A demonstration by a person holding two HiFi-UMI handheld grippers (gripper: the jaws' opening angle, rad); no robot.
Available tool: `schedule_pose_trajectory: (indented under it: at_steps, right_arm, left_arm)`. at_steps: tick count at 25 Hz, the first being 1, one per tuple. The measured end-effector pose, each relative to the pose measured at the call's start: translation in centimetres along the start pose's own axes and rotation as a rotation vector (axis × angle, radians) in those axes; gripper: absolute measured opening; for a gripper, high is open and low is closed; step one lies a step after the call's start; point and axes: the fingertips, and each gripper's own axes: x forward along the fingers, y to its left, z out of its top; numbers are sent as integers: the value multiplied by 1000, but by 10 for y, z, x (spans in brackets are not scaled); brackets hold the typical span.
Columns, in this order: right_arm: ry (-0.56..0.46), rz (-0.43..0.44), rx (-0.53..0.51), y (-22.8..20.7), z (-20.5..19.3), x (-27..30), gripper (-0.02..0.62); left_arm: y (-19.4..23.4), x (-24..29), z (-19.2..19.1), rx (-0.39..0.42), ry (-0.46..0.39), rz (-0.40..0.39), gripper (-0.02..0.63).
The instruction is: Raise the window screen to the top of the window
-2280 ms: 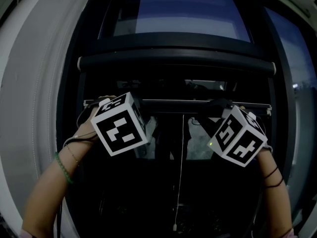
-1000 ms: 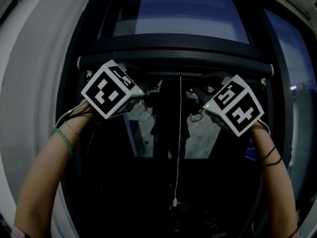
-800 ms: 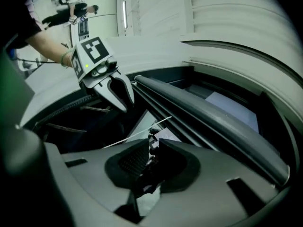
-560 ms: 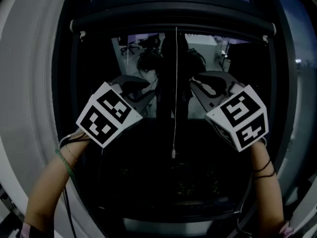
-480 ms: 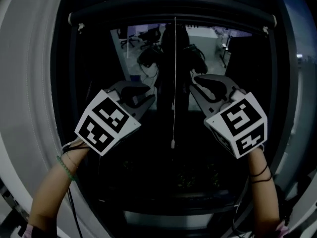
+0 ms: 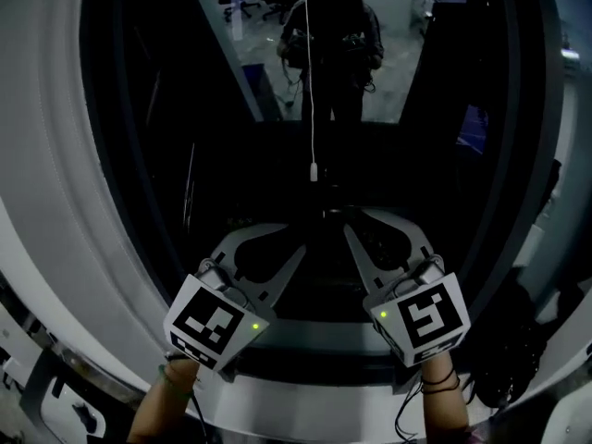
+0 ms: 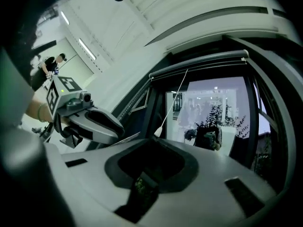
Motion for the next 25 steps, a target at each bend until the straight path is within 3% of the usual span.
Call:
schedule_pose_trajectory:
  at_steps: [4, 12, 17, 22, 25]
  right_arm:
    - [90, 45, 49, 49, -48, -33, 52]
    - [190, 96, 281, 127, -125, -98, 52]
    - [262, 111, 378, 168, -153, -130, 52]
    - [288, 105, 452, 198, -155, -153, 52]
    - [310, 93, 489, 215, -151, -169, 52]
  left_arm:
    - [-44, -19, -48, -152, 40, 48, 74]
    - [-134, -68, -122, -390, 188, 134, 58]
    - [-172, -109, -144, -440, 268, 177, 43]
    - [-196, -141, -160, -527, 285, 208, 43]
    - [-217, -157, -165, -580, 310, 180, 42]
